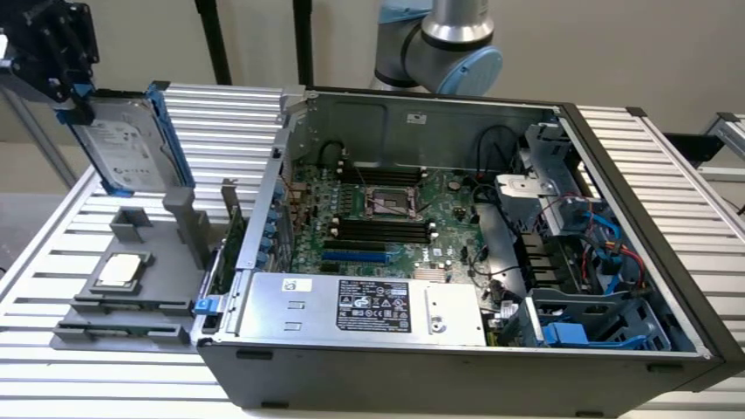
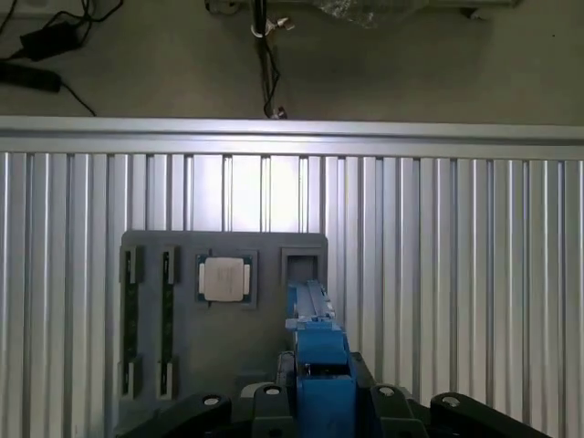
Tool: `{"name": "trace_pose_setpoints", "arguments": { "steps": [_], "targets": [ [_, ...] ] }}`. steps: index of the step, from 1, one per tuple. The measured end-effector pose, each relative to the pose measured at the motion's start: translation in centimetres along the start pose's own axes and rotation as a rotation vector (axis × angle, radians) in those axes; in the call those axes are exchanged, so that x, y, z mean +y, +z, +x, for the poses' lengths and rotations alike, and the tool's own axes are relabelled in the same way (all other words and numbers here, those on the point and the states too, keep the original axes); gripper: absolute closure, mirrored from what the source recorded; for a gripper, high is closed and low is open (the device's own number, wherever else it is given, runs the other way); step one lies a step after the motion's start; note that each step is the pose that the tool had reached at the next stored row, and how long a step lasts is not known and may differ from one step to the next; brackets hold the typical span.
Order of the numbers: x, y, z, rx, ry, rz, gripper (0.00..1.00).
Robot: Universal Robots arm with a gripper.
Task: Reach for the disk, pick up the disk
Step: 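Pick up the disk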
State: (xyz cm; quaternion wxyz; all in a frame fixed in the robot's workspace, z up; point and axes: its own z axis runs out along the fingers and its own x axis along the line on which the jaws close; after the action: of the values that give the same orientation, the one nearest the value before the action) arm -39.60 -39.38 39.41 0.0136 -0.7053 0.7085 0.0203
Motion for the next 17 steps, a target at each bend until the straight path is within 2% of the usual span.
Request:
{"name": "trace_pose_setpoints", "arguments": {
  "steps": [4, 9, 17],
  "targets": [
    [-0.91, -1.78, 0.1, -0.0047, -0.005, -0.0003, 0.67],
    [-2.49, -4.06, 0.3, -0.0112, -0.008, -0.0003, 0.67],
    [-5.6, -7.4, 1.2, -0.0121, -0.008, -0.0021, 0.67]
  ]
}}
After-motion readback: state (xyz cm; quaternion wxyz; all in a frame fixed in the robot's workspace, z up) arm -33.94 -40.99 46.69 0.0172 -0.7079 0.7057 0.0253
